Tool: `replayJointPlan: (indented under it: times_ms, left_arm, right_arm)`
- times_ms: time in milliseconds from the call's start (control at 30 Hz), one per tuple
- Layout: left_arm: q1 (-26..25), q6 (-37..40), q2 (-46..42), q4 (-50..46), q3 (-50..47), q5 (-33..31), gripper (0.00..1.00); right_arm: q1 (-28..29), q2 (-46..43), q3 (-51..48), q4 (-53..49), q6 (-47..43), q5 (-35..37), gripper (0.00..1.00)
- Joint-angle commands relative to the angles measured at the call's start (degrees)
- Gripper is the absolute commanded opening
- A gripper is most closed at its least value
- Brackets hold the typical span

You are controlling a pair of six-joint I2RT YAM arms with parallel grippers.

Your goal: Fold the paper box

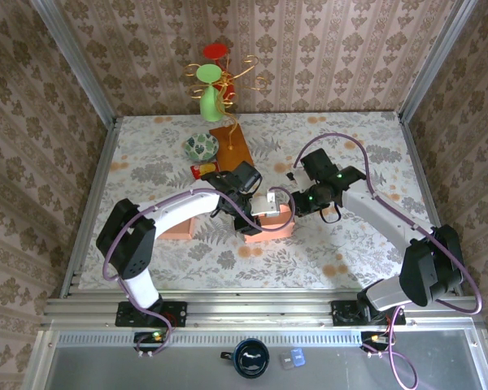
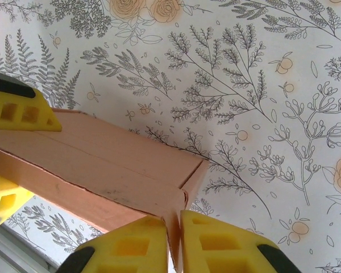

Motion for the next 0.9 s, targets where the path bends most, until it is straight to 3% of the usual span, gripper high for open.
replayJointPlan:
  times_ms: [0, 233, 867]
  left_arm:
    - [0.3, 0.6, -0.5, -2.4, 0.6, 1.2, 0.42]
    - [0.4, -1.8, -0.3, -1.2, 0.9, 0.1, 0.40]
    - [2.0, -5.1, 0.0, -0.2, 1.3, -0.4, 0.44]
  right_arm:
    - [0.4, -1.1, 1.4, -1.9, 0.3, 2.7, 0.12]
    - [1.8, -2.0, 0.8, -1.5, 4.6, 4.5, 0.00]
    - [7.6, -10.6, -11.8, 7.9, 19.5, 14.9, 0.00]
